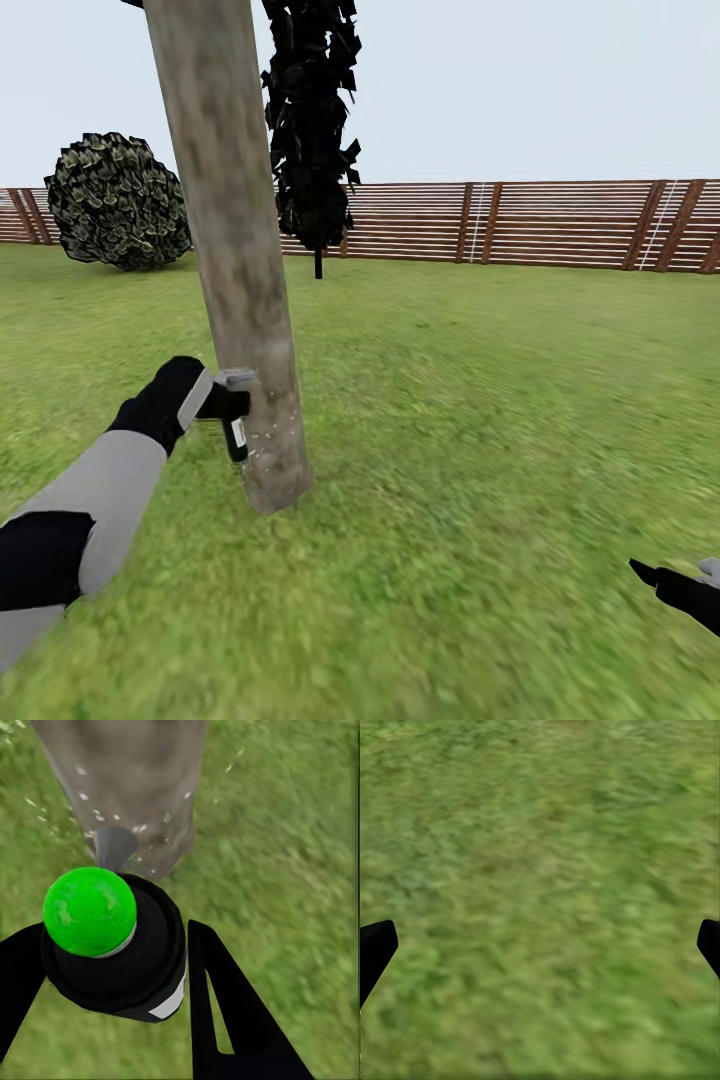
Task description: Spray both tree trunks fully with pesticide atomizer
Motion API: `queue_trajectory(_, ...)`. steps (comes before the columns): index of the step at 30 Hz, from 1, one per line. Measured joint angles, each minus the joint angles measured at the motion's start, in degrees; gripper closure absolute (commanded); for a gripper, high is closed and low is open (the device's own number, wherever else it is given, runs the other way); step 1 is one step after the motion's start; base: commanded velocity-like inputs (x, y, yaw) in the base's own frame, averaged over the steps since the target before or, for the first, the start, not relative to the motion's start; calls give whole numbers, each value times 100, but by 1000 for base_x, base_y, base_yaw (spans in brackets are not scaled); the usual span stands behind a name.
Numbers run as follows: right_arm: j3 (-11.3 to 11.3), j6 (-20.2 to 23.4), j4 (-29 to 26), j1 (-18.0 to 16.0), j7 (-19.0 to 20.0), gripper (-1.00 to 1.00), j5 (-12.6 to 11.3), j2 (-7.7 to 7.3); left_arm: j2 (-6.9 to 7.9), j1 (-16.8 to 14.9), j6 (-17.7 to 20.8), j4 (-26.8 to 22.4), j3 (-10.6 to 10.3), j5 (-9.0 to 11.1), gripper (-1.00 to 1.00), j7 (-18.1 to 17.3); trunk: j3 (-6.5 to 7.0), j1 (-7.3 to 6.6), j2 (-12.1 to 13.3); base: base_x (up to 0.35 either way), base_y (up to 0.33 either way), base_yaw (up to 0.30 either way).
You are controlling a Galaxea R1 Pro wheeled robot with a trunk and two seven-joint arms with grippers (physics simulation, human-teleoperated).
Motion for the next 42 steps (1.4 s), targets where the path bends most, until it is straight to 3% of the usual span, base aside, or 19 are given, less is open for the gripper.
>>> queue_trajectory(4,0,0,0,0,-3,-100,0,0,5,-345,18,25,-6,-1,100,3,0,0,0,0,0,0)
queue_trajectory(13,0,0,8,1,-2,-100,0,1,7,-522,24,153,-27,-8,100,5,-1,1,1,0,0,0)
queue_trajectory(15,0,0,8,0,-3,-100,0,0,58,-523,16,406,-33,-31,100,1,-1,1,1,0,0,0)
queue_trajectory(19,0,0,9,1,-4,-100,0,2,297,-507,-17,930,-44,-40,100,-14,-1,1,0,0,0,0)
queue_trajectory(24,0,0,9,0,-2,-100,0,0,388,-477,-30,985,-45,-5,100,-23,-1,0,0,0,0,0)
queue_trajectory(27,0,0,9,0,0,-100,0,2,385,-465,-78,1282,-53,1,100,-34,-1,1,1,0,0,0)
queue_trajectory(31,0,0,9,0,-3,-100,0,4,376,-460,-832,2195,-58,-2,100,-43,-1,1,1,0,0,0)
queue_trajectory(34,0,0,9,0,-6,-100,0,4,375,-457,-1690,2986,-58,1,100,-43,-1,1,1,0,0,0)
queue_trajectory(42,0,-4,17,0,-6,-100,0,3,375,106,-2881,3221,-44,36,100,-37,-1,1,1,0,0,0)
